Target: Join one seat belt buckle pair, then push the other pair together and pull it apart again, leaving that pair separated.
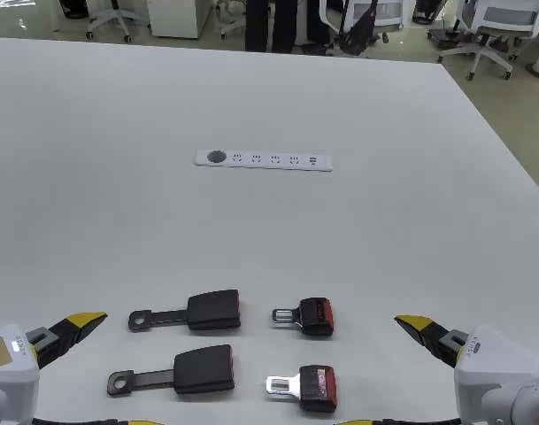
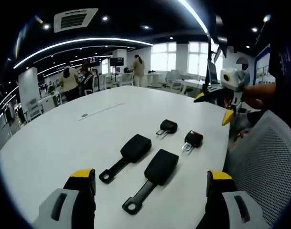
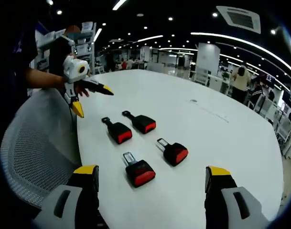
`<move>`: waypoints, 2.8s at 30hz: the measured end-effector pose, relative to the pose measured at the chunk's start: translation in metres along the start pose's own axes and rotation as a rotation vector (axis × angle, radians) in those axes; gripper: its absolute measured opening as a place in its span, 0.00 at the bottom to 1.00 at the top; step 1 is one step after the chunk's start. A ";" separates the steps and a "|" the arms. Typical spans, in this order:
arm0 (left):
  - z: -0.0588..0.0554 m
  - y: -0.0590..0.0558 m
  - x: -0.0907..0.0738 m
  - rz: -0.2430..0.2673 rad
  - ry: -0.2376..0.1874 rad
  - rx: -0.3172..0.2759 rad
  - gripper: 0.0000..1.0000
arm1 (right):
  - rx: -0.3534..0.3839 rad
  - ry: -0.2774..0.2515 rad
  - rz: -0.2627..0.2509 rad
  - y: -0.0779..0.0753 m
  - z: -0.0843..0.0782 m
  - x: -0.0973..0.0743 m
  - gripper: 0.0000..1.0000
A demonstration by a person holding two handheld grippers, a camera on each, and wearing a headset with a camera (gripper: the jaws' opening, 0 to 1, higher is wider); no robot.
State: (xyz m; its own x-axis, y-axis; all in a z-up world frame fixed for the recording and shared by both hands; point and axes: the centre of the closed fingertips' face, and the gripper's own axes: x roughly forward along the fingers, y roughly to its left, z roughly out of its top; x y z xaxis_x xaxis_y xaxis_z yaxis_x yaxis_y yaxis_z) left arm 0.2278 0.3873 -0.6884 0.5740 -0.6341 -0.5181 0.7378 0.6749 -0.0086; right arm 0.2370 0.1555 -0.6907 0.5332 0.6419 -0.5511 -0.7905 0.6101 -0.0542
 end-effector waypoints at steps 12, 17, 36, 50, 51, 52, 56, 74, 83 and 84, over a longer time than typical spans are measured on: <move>0.001 -0.001 0.000 -0.002 -0.004 -0.001 0.98 | 0.003 0.001 -0.003 0.000 -0.001 0.000 0.93; 0.001 0.000 0.000 -0.003 -0.008 0.000 0.98 | 0.004 0.000 -0.004 0.000 0.000 0.000 0.93; 0.002 -0.001 0.000 -0.005 -0.013 -0.006 1.00 | 0.002 0.006 -0.006 -0.001 -0.001 -0.001 0.94; 0.003 0.000 0.001 -0.003 -0.015 -0.008 1.00 | 0.006 0.003 -0.015 -0.003 -0.001 -0.003 0.95; 0.003 0.000 0.001 -0.002 -0.016 -0.007 1.00 | 0.006 0.002 -0.015 -0.003 -0.001 -0.002 0.95; 0.003 0.000 0.001 -0.002 -0.016 -0.007 1.00 | 0.007 0.002 -0.015 -0.003 -0.001 -0.002 0.95; 0.003 0.001 0.001 -0.001 -0.012 -0.005 1.00 | 0.007 -0.002 -0.016 -0.004 0.000 -0.002 0.97; 0.006 -0.002 0.001 -0.001 -0.009 0.002 1.00 | 0.007 -0.001 -0.020 -0.006 0.000 -0.003 0.99; 0.004 -0.001 0.002 -0.012 0.000 0.011 0.99 | 0.001 0.018 -0.011 -0.006 -0.002 -0.004 0.98; 0.003 -0.001 0.002 -0.013 0.002 0.014 0.99 | 0.002 0.023 -0.006 -0.006 -0.002 -0.004 0.97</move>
State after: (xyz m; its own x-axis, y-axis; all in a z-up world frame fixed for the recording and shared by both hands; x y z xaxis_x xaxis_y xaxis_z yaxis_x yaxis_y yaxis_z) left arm 0.2294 0.3845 -0.6867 0.5637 -0.6418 -0.5199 0.7502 0.6612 -0.0029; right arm 0.2386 0.1482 -0.6901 0.5311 0.6275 -0.5694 -0.7865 0.6151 -0.0557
